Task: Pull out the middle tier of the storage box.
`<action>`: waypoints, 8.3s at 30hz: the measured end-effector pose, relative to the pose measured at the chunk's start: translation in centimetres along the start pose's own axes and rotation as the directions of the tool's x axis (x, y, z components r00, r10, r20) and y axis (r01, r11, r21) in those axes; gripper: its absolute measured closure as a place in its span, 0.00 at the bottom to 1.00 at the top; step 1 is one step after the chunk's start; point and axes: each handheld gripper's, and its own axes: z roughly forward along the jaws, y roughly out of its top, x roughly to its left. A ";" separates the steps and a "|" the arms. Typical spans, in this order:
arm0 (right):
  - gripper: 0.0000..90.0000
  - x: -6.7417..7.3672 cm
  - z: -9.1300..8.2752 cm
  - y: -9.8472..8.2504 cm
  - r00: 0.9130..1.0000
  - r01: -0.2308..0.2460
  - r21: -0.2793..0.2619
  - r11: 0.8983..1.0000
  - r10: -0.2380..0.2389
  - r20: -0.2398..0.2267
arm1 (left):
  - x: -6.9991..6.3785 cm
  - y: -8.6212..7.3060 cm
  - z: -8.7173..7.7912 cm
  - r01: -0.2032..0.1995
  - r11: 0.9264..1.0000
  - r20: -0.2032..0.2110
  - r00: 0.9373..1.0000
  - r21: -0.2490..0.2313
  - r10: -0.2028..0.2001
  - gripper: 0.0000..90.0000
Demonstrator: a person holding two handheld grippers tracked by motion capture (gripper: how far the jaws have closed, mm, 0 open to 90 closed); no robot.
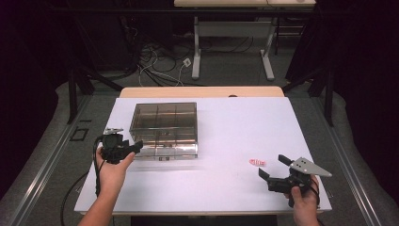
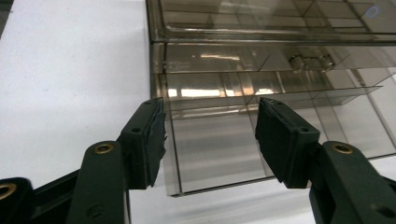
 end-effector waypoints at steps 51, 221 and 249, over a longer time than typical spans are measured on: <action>0.03 0.0 0.3 -0.1 1.000 0.006 0.027 1.000 -0.005 -0.015 | -3.9 -2.1 -1.3 -0.128 0.980 0.298 0.940 -0.150 0.168 0.01; 0.95 -1.0 7.3 1.1 0.981 0.173 0.442 0.880 -0.116 -0.154 | -1.5 -6.9 -1.2 -0.155 0.966 0.329 0.919 -0.207 0.218 0.01; 0.95 3.7 7.6 3.4 0.948 0.273 0.400 0.875 -0.175 -0.265 | -1.4 -6.9 -1.3 -0.150 0.965 0.322 0.922 -0.214 0.215 0.01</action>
